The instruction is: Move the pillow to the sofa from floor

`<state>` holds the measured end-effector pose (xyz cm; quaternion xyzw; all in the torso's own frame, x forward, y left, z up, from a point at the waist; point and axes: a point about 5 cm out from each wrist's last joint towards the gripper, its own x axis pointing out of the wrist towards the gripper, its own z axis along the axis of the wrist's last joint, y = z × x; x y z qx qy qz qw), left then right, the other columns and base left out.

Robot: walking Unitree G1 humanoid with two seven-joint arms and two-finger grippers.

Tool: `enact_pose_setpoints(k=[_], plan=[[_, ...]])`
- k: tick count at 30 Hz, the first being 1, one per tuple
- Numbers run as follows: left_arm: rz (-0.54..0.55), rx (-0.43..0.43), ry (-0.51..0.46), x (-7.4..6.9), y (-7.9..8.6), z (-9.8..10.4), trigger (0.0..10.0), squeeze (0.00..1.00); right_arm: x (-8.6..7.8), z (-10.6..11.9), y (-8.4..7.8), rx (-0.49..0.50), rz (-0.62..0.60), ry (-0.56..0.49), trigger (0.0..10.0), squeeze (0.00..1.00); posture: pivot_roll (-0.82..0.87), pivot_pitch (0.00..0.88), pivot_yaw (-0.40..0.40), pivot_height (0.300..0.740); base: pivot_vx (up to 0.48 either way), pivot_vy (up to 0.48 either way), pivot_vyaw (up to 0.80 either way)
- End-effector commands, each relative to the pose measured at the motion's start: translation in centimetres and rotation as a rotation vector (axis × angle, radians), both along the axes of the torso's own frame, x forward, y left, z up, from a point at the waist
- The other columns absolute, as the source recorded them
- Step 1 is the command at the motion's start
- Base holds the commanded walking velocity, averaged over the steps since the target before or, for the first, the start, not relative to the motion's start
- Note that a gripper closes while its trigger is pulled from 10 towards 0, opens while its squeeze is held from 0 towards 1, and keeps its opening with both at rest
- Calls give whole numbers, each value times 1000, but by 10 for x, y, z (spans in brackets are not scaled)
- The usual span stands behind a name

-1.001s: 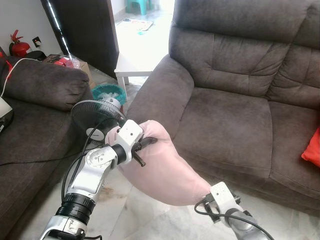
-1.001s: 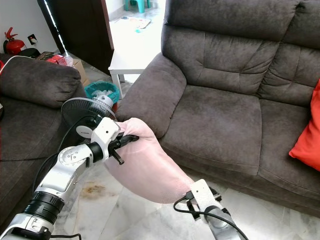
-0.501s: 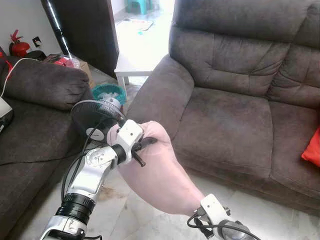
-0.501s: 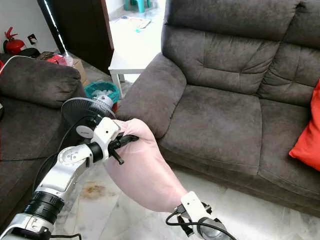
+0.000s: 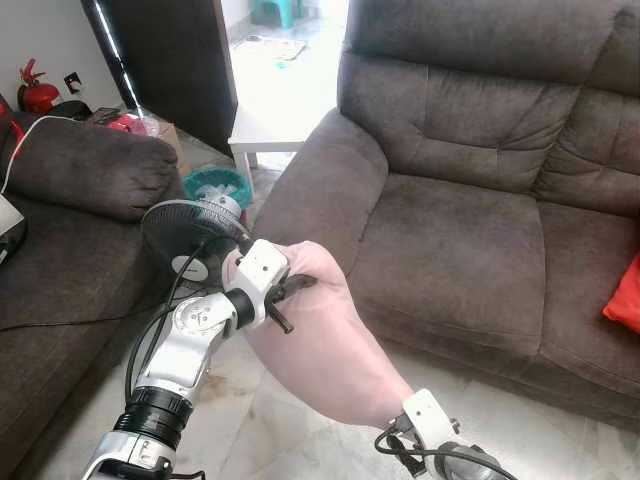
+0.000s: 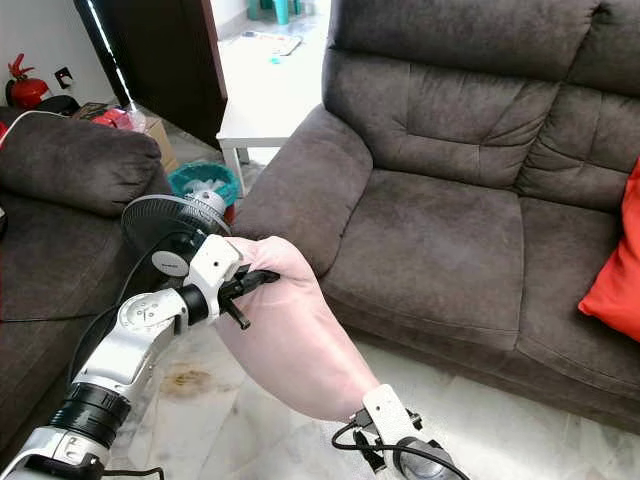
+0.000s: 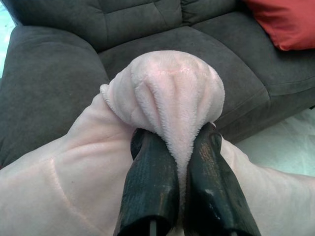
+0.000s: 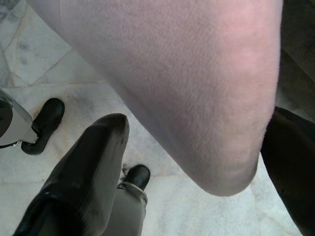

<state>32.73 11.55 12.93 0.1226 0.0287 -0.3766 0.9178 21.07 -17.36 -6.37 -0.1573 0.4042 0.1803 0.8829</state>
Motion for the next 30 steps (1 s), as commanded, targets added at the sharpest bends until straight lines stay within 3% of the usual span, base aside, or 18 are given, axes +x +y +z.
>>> enact_pose_setpoints(k=[1, 30], plan=[[-20, -40, -107, 4, -5, 26, 10000, 0, -1, -1, 2, 13, 0, 7, 0, 0, 33, 54, 22, 740, 0, 0, 0], [-14, -37, -111, 4, -6, 25, 10000, 0, 9, 7, 6, 42, 8, -46, 0, 0, 31, 54, 22, 740, 0, 0, 0]])
